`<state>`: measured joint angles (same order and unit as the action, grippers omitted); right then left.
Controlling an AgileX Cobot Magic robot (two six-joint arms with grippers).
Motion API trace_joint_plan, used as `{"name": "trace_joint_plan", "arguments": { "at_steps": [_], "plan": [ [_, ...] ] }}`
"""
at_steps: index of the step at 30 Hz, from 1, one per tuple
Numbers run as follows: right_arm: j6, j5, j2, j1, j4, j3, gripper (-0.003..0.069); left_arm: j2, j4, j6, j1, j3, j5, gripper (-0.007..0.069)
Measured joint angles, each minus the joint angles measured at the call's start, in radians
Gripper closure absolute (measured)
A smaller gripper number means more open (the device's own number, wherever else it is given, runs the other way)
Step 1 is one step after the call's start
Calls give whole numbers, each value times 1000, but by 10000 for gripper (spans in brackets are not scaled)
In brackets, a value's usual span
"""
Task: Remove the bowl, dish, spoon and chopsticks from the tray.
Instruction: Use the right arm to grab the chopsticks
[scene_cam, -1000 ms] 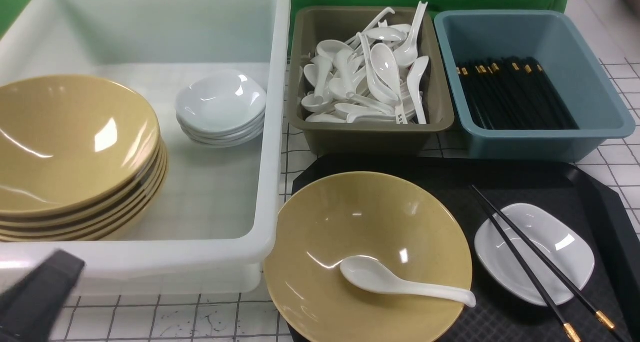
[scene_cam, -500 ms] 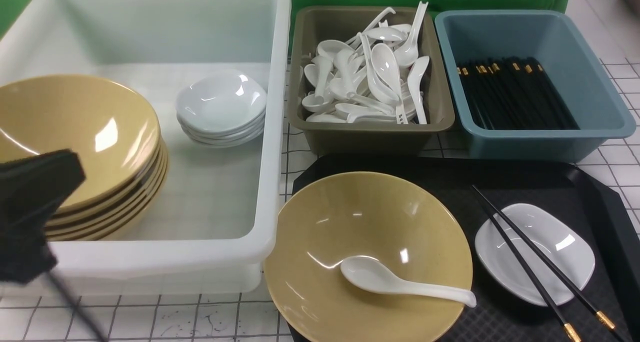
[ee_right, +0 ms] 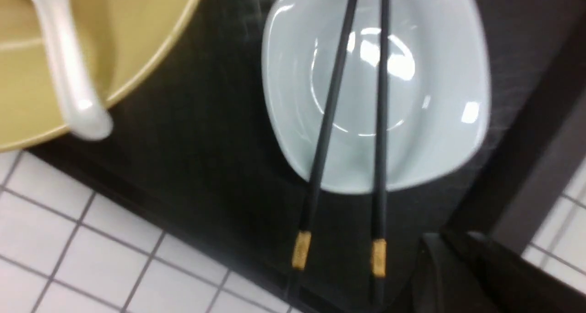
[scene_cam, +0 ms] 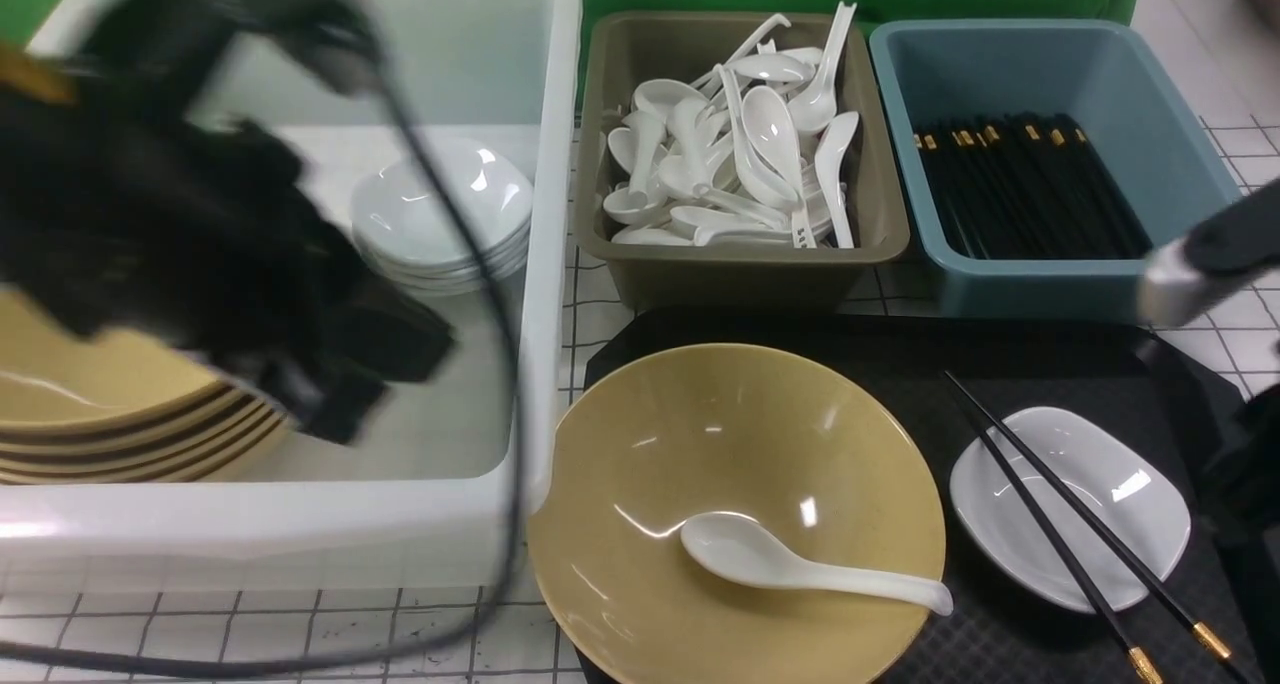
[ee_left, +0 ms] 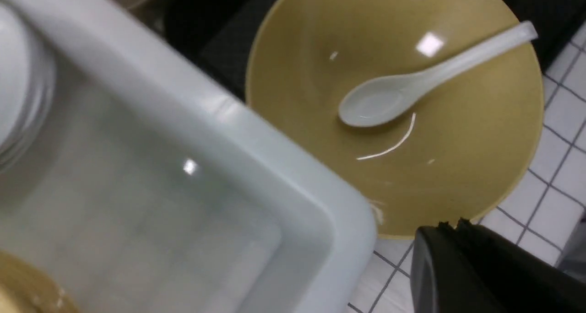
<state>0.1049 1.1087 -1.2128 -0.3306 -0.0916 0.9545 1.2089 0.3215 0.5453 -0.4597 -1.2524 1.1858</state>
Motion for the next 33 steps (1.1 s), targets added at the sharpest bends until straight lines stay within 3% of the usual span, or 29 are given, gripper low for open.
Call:
{"name": "trace_joint_plan", "arguments": {
  "at_steps": [2,4,5,10,15,24,28,33],
  "plan": [
    [-2,-39,-61,0,0,0,467,47,-29,-7,-90,-26,-2,637],
    [-10,-93,-125,0,0,0,345,95,-50,-16,-173,-36,-17,637],
    [-12,-97,-131,0,0,0,335,99,-51,-17,-178,-37,-17,637],
    [-29,-185,-253,0,0,1,131,174,-60,-18,-247,-37,-24,637],
    [-30,-238,-354,0,0,1,81,216,-66,-19,-248,-37,-26,637],
    [-30,-262,-428,0,0,3,111,234,-88,-19,-248,-37,-34,637],
    [-30,-263,-430,0,0,6,237,234,-91,-19,-248,-37,-47,637],
    [-30,-257,-430,0,0,7,484,234,-91,-19,-248,-37,-61,637]
  ]
}}
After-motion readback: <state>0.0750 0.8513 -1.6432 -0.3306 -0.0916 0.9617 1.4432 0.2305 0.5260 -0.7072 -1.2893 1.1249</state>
